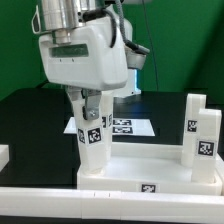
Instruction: Assemble desk
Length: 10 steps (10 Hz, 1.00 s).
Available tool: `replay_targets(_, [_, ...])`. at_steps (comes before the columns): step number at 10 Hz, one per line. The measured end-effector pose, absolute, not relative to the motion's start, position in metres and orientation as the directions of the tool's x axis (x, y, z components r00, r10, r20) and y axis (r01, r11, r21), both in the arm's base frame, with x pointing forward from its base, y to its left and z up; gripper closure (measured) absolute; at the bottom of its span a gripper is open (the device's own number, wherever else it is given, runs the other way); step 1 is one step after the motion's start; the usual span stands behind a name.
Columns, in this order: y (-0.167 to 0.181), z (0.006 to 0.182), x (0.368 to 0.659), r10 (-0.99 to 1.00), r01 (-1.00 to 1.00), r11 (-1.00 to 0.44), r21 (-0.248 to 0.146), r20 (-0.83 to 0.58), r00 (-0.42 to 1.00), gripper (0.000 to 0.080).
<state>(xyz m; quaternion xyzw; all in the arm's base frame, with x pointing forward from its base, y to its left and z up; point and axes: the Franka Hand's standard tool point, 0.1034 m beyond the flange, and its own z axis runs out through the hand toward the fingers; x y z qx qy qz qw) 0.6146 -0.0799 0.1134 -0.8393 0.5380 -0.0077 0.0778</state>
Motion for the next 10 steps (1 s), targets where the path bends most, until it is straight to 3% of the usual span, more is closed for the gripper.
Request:
replay_targets(4, [-0.0746,0.1133,0.6155,-0.987,-0.990,-0.081,-0.114,-0.129,0.096,0.0509])
replay_targets(6, [-0.0746,0.1133,0.6156,-0.985,-0.988,-0.096,-0.117,-0.130,0.111,0.0509])
replay_targets(7, [-0.0745,0.1133,0.6156,-0.982,-0.984,-0.128,-0.121,-0.126,0.143,0.0457])
replay_targets(8, [-0.0746,0.1133,0.6156,-0.972,-0.974,-0.185,-0.129,-0.119,0.200,0.0457])
replay_targets(9, [-0.0744,0.1132,0.6156,-0.953,-0.954,-0.266,-0.138,-0.107,0.282,0.0269])
replay_targets(10, [-0.0731,0.1128,0.6156,-0.927,-0.926,-0.347,-0.146,-0.096,0.362,0.0176])
